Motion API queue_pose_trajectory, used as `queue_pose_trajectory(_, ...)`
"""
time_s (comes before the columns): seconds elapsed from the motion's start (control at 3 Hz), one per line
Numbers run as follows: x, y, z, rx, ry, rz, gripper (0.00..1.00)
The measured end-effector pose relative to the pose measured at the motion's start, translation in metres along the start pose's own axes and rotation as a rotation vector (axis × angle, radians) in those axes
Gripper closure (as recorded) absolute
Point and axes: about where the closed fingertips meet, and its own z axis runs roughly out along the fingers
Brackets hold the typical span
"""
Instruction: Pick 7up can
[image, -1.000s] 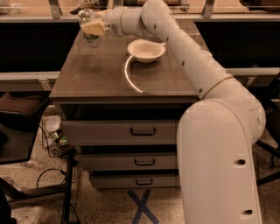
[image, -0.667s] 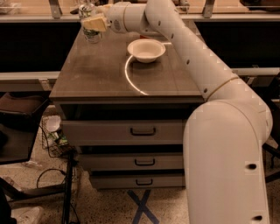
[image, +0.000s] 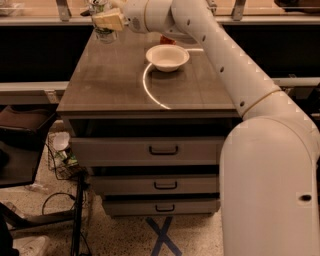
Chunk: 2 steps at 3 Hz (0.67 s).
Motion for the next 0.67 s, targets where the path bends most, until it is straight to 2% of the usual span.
queue_pose_trajectory(0.33, -0.02, -0.003, -0.003, 0.004, -0.009, -0.039, 1.0)
queue_pose_trajectory(0.67, -0.05, -0.007, -0.014, 0.022, -0.03, -0.104, 1.0)
